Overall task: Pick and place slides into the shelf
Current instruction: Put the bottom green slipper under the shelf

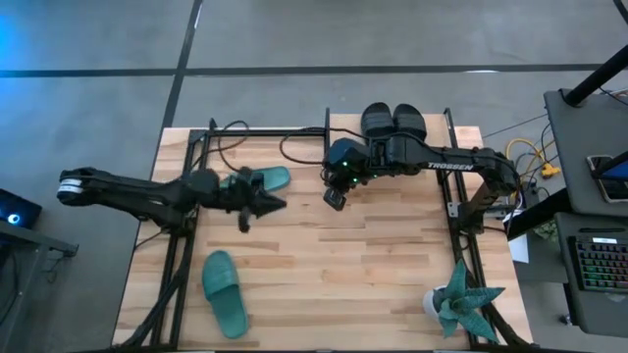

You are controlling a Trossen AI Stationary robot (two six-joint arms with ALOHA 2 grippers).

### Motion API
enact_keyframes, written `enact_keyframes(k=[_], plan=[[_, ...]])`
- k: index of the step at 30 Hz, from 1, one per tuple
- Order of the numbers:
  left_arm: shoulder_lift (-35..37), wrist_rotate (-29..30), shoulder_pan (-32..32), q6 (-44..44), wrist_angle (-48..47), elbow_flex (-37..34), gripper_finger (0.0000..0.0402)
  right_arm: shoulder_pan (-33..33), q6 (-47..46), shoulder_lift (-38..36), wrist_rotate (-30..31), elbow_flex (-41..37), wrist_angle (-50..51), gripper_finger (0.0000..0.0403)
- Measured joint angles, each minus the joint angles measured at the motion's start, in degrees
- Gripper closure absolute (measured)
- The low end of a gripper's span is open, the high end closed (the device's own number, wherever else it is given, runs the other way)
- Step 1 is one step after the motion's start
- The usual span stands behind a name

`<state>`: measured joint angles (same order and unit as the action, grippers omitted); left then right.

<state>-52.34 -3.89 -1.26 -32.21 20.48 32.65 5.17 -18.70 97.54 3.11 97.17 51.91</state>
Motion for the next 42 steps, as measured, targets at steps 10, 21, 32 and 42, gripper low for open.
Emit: enact_keyframes(k=[10, 21, 32, 42], plan=[[0.94, 13.27, -13.35, 8.28, -39.06, 17.35, 0.0402, -1.95, -1.2, -0.42, 6.05, -0.1, 6.21, 0.039], [-2.03, 27.65, -35.63, -12.31, -54.12, 18.71, 0.0402, -1.9, -1.26, -0.42, 8.07, -0.11, 5.54, 0.039], [-11.93, 25.13, -51.45, -36.49, -63.62, 22.44, 0.0402, -1.5, -0.7, 0.05, 8.0, -0.16, -0.27, 0.039], [-20.45, 19.1, -58.6, -56.63, -62.92, 22.64, 0.0402, -0.36, 0.91, 1.09, 7.92, -0.61, -1.93, 0.039]])
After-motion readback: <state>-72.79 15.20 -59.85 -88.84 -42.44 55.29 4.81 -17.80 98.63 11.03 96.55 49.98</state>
